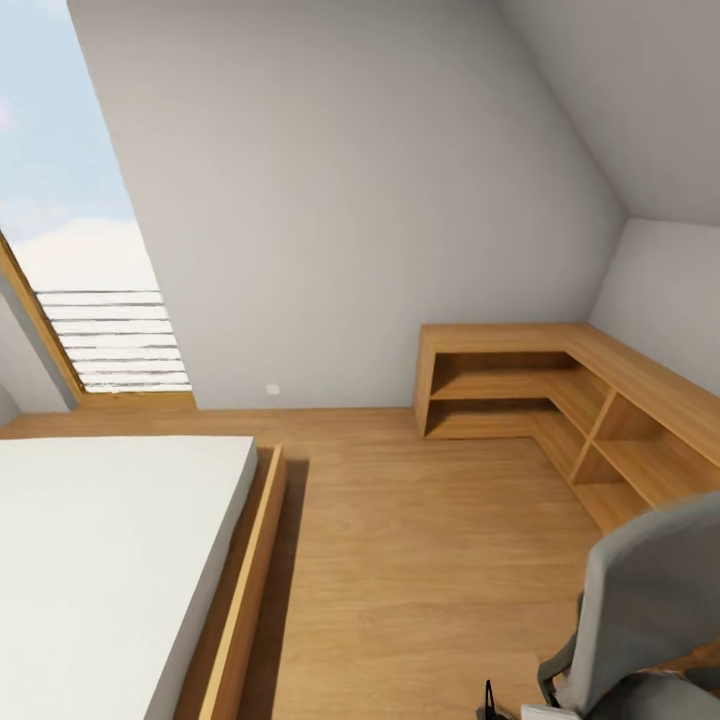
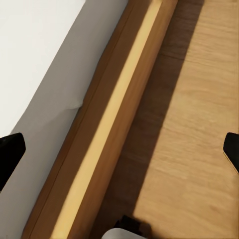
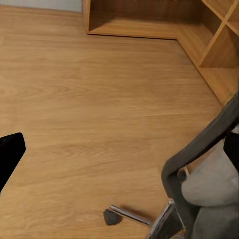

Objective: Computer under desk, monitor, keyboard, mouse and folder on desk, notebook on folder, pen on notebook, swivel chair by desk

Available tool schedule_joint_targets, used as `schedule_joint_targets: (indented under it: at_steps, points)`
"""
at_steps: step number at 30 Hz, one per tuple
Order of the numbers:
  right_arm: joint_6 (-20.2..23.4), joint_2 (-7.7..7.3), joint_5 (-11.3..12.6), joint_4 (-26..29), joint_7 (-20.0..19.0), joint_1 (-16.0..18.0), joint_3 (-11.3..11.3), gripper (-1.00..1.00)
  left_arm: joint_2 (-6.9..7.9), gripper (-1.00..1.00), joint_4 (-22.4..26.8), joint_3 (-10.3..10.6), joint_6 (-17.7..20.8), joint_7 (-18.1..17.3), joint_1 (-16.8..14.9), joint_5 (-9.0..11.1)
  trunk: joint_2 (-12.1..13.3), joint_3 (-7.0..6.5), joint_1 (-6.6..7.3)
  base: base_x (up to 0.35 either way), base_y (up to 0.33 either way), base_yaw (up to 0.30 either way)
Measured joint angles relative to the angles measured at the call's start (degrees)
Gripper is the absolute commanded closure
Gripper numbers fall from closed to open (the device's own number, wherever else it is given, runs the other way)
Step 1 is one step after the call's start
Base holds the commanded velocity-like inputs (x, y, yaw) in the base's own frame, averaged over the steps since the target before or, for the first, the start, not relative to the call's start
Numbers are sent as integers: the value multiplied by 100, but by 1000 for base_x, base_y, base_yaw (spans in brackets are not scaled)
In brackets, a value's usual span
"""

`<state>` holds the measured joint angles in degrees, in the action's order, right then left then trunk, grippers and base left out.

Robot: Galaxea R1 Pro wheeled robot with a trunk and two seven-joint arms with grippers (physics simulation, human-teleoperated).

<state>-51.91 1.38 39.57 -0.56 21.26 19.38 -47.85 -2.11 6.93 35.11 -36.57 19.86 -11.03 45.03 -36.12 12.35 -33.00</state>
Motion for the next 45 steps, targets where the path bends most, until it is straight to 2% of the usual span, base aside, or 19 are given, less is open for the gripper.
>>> schedule_joint_targets:
  at_steps: [45]
  points:
    - [0, 0, -9, -1, 0, 0, -1, -100, 0, -100, 0, 0, 0, 0, 0, 0, 0, 0, 0, 330, 0, 0]
